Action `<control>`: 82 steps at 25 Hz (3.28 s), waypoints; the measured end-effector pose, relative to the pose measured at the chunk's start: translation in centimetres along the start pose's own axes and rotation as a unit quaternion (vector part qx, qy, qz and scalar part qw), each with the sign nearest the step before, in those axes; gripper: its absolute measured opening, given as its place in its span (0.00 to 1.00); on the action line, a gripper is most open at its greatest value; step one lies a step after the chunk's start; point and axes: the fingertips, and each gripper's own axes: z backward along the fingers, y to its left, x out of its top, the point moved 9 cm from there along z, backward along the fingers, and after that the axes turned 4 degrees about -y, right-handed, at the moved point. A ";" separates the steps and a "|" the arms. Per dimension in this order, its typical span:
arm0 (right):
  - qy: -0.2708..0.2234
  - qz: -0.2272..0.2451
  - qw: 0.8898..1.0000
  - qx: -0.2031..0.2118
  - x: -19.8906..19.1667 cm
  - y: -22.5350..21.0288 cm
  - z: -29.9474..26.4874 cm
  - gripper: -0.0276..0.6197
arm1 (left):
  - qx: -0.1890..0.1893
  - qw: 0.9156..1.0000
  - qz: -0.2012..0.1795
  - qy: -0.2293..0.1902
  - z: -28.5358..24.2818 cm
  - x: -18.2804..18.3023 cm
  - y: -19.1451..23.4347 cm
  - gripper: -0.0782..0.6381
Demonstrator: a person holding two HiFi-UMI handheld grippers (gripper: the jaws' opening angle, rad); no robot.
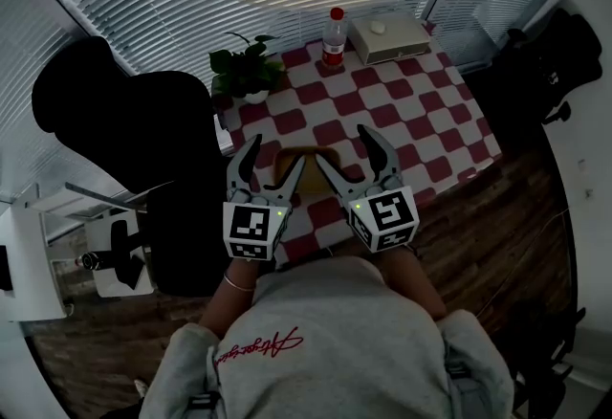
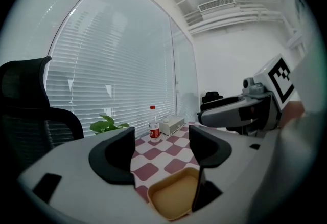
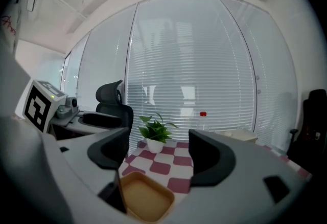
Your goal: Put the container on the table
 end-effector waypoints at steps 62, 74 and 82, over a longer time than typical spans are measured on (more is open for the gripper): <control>-0.080 -0.014 0.997 0.012 4.6 1.0 1.4 0.18 | 0.018 0.997 -0.004 -0.072 2.1 5.3 -0.4 0.30; -0.088 -0.004 0.996 0.013 4.8 1.3 1.5 0.09 | 0.007 0.997 0.000 -0.081 2.3 5.5 -0.6 0.23; -0.088 -0.001 0.996 0.018 4.9 1.6 1.5 0.07 | 0.003 0.996 0.000 -0.085 2.5 5.5 -0.6 0.18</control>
